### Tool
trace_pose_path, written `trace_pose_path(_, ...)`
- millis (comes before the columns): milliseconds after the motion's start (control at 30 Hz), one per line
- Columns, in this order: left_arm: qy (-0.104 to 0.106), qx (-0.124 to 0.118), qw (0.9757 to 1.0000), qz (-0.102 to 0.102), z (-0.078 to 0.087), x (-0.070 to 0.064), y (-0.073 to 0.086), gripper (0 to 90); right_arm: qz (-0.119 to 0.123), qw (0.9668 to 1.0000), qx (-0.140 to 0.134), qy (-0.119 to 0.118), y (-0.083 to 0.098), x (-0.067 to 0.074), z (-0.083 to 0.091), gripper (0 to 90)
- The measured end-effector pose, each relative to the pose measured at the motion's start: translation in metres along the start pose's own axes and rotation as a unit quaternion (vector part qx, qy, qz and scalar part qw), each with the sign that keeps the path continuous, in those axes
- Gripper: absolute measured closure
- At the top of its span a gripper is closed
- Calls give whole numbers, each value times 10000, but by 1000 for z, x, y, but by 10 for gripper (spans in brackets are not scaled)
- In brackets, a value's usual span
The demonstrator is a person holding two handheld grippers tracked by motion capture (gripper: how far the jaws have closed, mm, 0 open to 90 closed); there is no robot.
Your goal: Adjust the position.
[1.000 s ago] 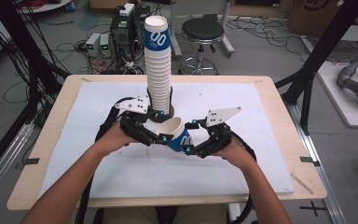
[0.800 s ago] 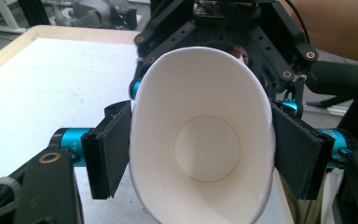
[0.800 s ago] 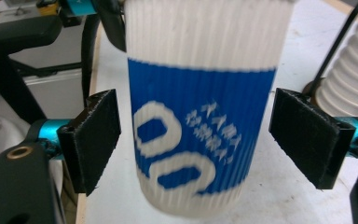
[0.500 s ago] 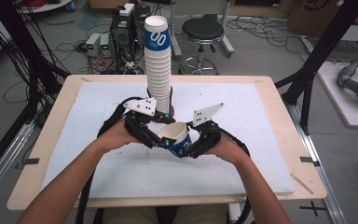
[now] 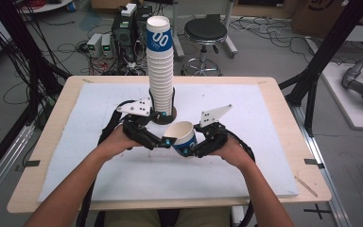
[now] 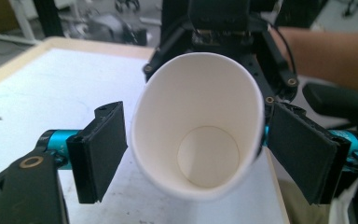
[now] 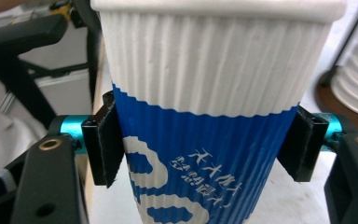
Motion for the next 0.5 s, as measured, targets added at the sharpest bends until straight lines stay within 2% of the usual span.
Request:
trace_pose_path(100, -391, -207, 9990, 90, 12, 4, 5, 197, -163, 9994, -283, 135, 4, -7, 10, 281)
trace_pose_path(200, -825, -381, 9958, 126, 27, 7, 13, 197, -189, 9970, -650, 378, 8, -14, 23, 281)
trace_pose_path(300, -1208, -497, 9912, 202, 40, 9, 25, 197, -238, 9941, -850, 627, 12, -18, 33, 281)
trace_pose_path(433, -1483, -471, 9874, 273, 49, 10, 40, 197, -368, 9887, -1062, 992, 18, -24, 44, 277)
trace_pose_path(500, -1606, -443, 9854, 339, 53, 11, 48, 197, -428, 9869, -1135, 1064, 22, -27, 47, 277)
Point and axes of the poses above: each handheld gripper's, and its own axes: z roughly backward along the jaws, y roughly out of its underside, x roughly to its left, the point moved 5 cm from there along -z, roughly forward along the jaws, and after that the axes turned 11 degrees about -z, right-handed, at the moved point
